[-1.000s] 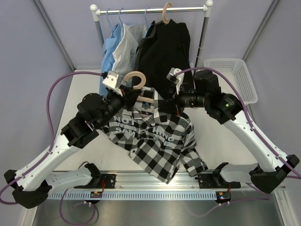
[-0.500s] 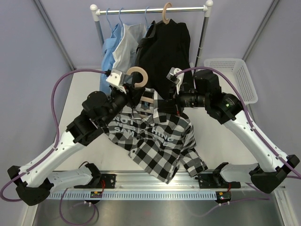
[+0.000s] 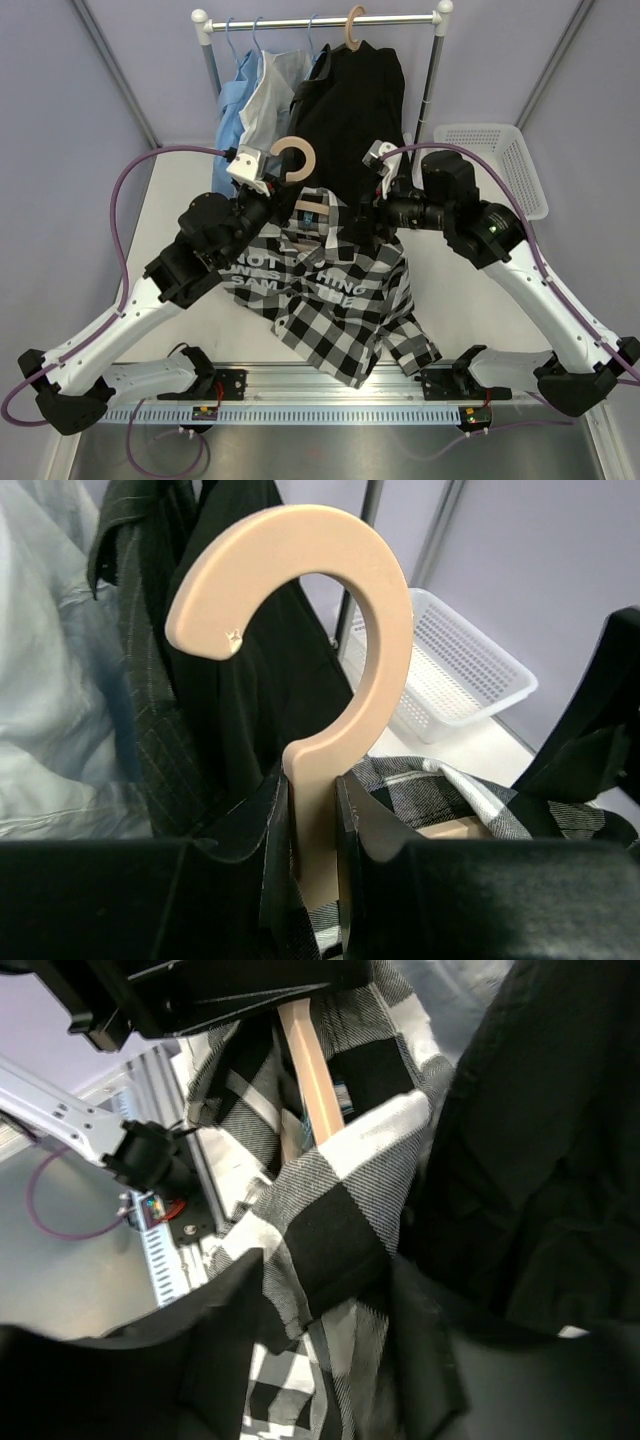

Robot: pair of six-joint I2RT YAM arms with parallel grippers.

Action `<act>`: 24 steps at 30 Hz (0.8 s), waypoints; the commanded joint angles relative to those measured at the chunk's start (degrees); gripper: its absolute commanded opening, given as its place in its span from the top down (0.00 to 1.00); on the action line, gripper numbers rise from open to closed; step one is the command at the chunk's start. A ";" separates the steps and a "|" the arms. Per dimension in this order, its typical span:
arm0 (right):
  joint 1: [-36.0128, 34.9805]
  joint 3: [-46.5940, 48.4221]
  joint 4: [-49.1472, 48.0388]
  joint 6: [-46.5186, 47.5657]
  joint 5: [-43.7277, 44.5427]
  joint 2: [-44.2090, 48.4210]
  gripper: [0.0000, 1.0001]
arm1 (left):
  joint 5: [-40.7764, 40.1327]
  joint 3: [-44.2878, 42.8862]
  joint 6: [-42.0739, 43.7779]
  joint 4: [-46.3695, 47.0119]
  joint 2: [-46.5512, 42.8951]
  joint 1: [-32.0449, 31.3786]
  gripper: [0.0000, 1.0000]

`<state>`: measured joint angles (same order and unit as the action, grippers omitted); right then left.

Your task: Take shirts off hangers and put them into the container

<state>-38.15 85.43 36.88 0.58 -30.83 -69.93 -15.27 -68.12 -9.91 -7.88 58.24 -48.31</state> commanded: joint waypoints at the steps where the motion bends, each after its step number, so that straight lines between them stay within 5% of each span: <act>1: -0.78 2.10 1.77 0.12 6.20 4.62 0.29 | -5.90 -1.32 3.14 3.92 -1.11 0.15 1.00; 7: -0.78 10.54 9.33 0.30 16.49 5.86 0.14 | -10.03 -1.58 3.50 5.15 0.56 0.06 1.00; 11: -1.31 12.58 9.09 -5.84 18.87 4.89 0.14 | -11.27 -2.63 1.66 5.42 2.58 0.15 1.00; 18: -10.01 10.11 7.33 -15.50 38.70 -0.64 0.16 | -14.70 -5.36 -0.37 6.47 6.27 -0.55 1.00; 24: -11.86 11.07 7.24 -19.56 46.21 -5.73 0.18 | -15.84 -6.59 -0.02 6.30 7.24 -0.99 1.00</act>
<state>-48.75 95.59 44.77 -15.09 7.55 -74.87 -27.83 -71.07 -9.04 -7.66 66.06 -48.88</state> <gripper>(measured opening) 0.828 0.203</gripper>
